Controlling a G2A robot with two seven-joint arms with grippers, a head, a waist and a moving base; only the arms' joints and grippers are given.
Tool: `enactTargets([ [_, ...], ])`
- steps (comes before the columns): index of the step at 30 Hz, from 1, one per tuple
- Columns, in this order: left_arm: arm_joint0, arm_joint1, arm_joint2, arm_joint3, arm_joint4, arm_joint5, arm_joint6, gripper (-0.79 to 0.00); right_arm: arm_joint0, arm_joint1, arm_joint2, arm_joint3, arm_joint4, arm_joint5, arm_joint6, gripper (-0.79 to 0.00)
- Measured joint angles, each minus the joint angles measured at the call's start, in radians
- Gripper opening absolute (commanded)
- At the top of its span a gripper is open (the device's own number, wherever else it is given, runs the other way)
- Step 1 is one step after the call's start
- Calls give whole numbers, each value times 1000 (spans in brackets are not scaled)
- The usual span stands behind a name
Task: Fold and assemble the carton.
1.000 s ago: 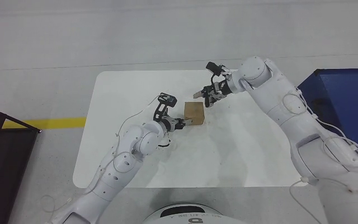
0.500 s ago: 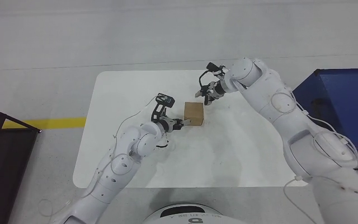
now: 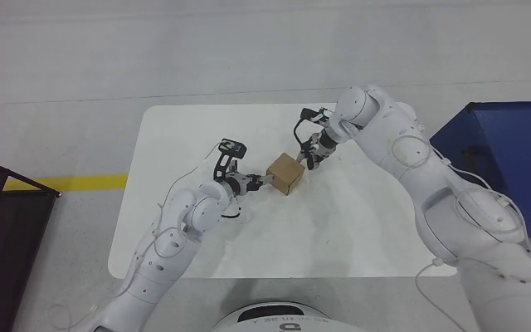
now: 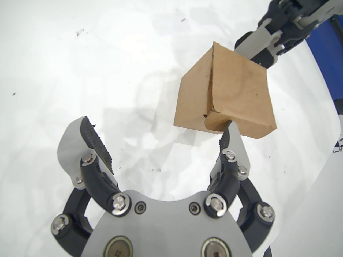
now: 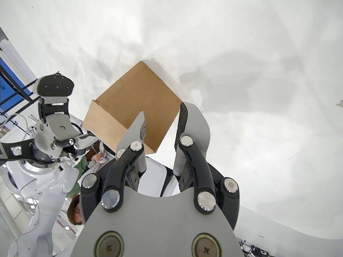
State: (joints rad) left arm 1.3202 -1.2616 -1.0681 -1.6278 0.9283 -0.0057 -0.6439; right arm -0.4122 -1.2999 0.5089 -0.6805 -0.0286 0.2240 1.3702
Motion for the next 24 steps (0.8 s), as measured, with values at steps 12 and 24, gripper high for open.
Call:
enactTargets([
  [12,39,13,-72,-11,-43,-23,27,0,11,0,-9,34,-19,-27,166,-440],
  [24,73,21,-67,-45,7,-52,18,0,26,10,20,75,89,-135,150,-277],
])
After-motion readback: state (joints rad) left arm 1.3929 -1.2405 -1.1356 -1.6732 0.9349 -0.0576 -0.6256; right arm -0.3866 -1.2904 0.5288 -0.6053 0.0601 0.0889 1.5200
